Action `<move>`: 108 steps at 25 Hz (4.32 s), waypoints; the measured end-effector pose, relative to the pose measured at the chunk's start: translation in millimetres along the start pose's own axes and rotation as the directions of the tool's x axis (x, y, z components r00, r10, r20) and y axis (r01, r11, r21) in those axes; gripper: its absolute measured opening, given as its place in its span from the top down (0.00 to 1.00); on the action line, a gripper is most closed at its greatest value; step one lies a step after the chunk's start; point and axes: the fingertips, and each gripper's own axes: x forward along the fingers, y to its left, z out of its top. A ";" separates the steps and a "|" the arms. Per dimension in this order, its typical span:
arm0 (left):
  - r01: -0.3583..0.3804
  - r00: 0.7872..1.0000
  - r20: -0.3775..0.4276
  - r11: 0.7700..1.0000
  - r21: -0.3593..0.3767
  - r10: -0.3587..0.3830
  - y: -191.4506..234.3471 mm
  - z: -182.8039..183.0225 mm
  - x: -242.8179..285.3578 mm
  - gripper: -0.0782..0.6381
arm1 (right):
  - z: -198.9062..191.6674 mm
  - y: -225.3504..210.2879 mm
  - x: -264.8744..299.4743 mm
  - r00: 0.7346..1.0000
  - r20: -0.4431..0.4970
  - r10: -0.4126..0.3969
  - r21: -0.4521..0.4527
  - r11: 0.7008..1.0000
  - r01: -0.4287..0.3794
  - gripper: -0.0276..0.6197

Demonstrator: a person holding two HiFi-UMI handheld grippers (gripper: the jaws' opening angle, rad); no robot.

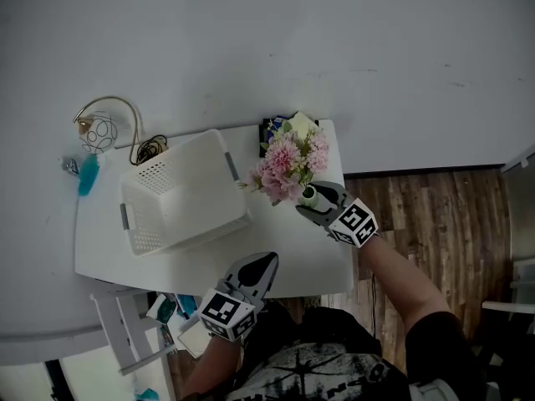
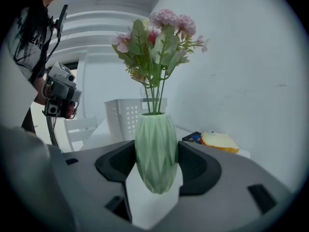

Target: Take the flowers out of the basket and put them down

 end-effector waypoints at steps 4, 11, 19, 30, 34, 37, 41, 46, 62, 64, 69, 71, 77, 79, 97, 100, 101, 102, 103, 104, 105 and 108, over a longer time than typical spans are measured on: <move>0.000 1.000 -0.026 1.000 -0.022 0.000 -1.1 -11.7 4.2 0.87 | -17.0 -2.1 3.1 1.000 0.001 -0.007 0.016 1.000 0.007 0.54; -0.022 0.999 -0.042 0.999 -0.026 0.021 5.6 -21.6 8.1 0.87 | -35.1 -6.3 11.1 1.000 0.010 -0.016 0.023 1.000 0.016 0.54; -0.024 0.999 -0.048 0.999 -0.034 0.023 2.5 -28.7 17.4 0.87 | -57.6 -1.5 12.4 1.000 -0.006 -0.017 0.042 0.999 0.018 0.54; -0.018 0.998 -0.058 0.999 -0.048 0.015 1.1 -34.5 27.9 0.87 | -62.3 1.8 9.4 1.000 0.013 -0.011 0.032 0.999 0.011 0.54; -0.018 0.998 -0.059 0.999 -0.050 0.015 0.5 -35.3 30.0 0.87 | -62.8 1.6 9.3 1.000 0.016 -0.008 0.034 0.999 0.008 0.54; -0.018 0.999 -0.053 0.998 -0.067 0.014 0.7 -35.3 29.0 0.87 | -62.8 3.4 8.8 1.000 0.016 -0.007 0.026 1.000 0.007 0.54; -0.019 0.999 -0.049 0.997 -0.069 0.016 1.0 -34.6 29.7 0.87 | -63.5 2.4 9.3 1.000 0.012 -0.008 0.025 1.000 0.008 0.54; -0.022 0.998 -0.053 0.998 -0.056 0.019 -0.4 -35.7 28.2 0.87 | -64.8 2.9 10.0 1.000 0.006 -0.008 0.027 1.000 0.008 0.55; -0.021 0.998 -0.066 0.999 -0.043 0.018 -3.9 -36.6 27.7 0.87 | -63.3 3.3 11.1 1.000 0.000 -0.023 0.026 0.999 0.023 0.54; -0.020 0.997 -0.070 0.999 -0.045 0.017 -3.8 -37.8 28.7 0.87 | -63.8 2.2 10.9 1.000 0.000 -0.029 0.029 0.999 0.029 0.54; -0.019 0.997 -0.070 0.999 -0.047 0.015 -5.3 -39.3 29.0 0.87 | -61.9 -0.7 8.3 0.999 0.021 -0.046 0.047 0.998 0.045 0.49; -0.019 0.997 -0.069 0.999 -0.047 0.016 -5.8 -38.9 29.2 0.87 | -62.2 0.0 7.1 0.999 0.023 -0.045 0.047 0.998 0.043 0.47; -0.019 0.998 -0.065 0.999 -0.040 0.016 -7.3 -39.1 29.1 0.87 | -62.7 5.6 1.0 0.999 0.019 -0.039 0.047 0.998 0.038 0.47; -0.021 0.998 -0.066 0.999 -0.035 0.018 -7.6 -39.8 29.1 0.87 | -60.6 7.6 -4.2 0.999 0.021 -0.040 0.049 0.998 0.039 0.47; -0.009 1.000 -0.013 0.996 0.085 0.010 -32.2 0.3 44.6 0.87 | -6.7 42.1 -84.9 0.998 0.044 0.041 0.042 0.998 -0.043 0.60; -0.016 1.000 0.001 0.995 0.096 0.016 -34.6 7.0 41.3 0.87 | 10.1 52.4 -101.4 0.995 0.077 0.056 0.060 0.996 -0.060 0.75; -0.019 1.000 0.008 0.995 0.099 0.018 -35.1 9.7 40.6 0.87 | 15.2 54.8 -106.3 0.994 0.086 0.059 0.065 0.996 -0.065 0.80; -0.021 1.000 0.014 0.995 0.101 0.019 -35.8 11.9 40.0 0.87 | 19.8 57.4 -111.0 0.993 0.094 0.065 0.073 0.995 -0.072 0.86; -0.022 1.000 0.017 0.995 0.100 0.020 -36.7 13.5 39.4 0.87 | 24.1 60.3 -115.7 0.992 0.102 0.071 0.083 0.993 -0.080 0.90; -0.022 1.000 0.018 0.995 0.099 0.020 -37.7 14.7 38.8 0.87 | 28.0 63.1 -120.4 0.991 0.109 0.076 0.093 0.992 -0.086 0.91; -0.020 1.000 0.019 0.995 0.100 0.019 -38.4 16.2 38.5 0.87 | 31.7 65.1 -124.7 0.991 0.114 0.076 0.099 0.991 -0.087 0.92; -0.019 1.000 0.025 0.993 0.113 0.016 -36.9 22.5 38.8 0.87 | 42.1 66.1 -134.2 0.992 0.117 0.055 0.082 0.995 -0.065 0.93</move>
